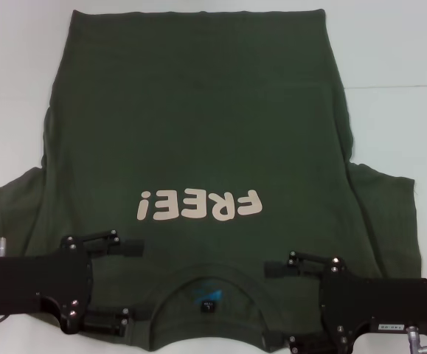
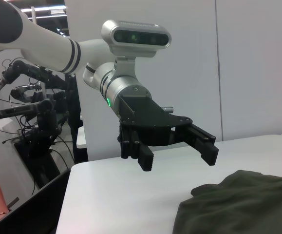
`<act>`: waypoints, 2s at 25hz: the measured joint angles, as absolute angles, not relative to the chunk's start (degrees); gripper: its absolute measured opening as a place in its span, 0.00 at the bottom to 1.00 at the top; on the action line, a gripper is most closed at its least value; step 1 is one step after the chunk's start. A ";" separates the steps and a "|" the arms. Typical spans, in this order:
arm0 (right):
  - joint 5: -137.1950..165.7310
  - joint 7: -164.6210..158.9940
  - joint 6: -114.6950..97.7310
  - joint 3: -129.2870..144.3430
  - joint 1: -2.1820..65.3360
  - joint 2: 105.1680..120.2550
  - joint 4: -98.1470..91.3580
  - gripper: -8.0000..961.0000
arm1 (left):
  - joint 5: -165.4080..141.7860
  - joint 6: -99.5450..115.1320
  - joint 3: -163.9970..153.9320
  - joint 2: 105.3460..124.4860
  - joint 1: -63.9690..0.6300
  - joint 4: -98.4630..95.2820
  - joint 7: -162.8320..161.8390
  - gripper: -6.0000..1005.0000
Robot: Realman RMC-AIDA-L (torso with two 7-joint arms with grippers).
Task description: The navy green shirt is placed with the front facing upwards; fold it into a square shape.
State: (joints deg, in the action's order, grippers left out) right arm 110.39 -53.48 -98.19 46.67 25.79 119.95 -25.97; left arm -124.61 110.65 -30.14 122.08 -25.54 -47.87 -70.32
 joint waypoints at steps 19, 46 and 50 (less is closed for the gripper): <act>109.09 -54.89 -98.64 45.38 25.51 119.88 -25.97 0.98 | -124.14 111.10 -28.63 122.08 -25.70 -47.75 -70.36 0.91; 112.35 -126.86 -89.57 33.50 23.26 112.92 -56.50 0.98 | -121.02 109.17 -27.95 122.18 -31.52 -43.06 -68.91 0.91; 120.49 -134.67 -95.82 29.95 23.70 112.23 -61.90 0.98 | -121.02 108.87 -27.96 122.39 -31.99 -42.87 -68.91 0.91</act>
State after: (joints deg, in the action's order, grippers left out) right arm 120.49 -134.67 -95.82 29.95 23.70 112.23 -61.90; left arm -121.02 108.87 -27.96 122.39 -31.99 -42.87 -68.91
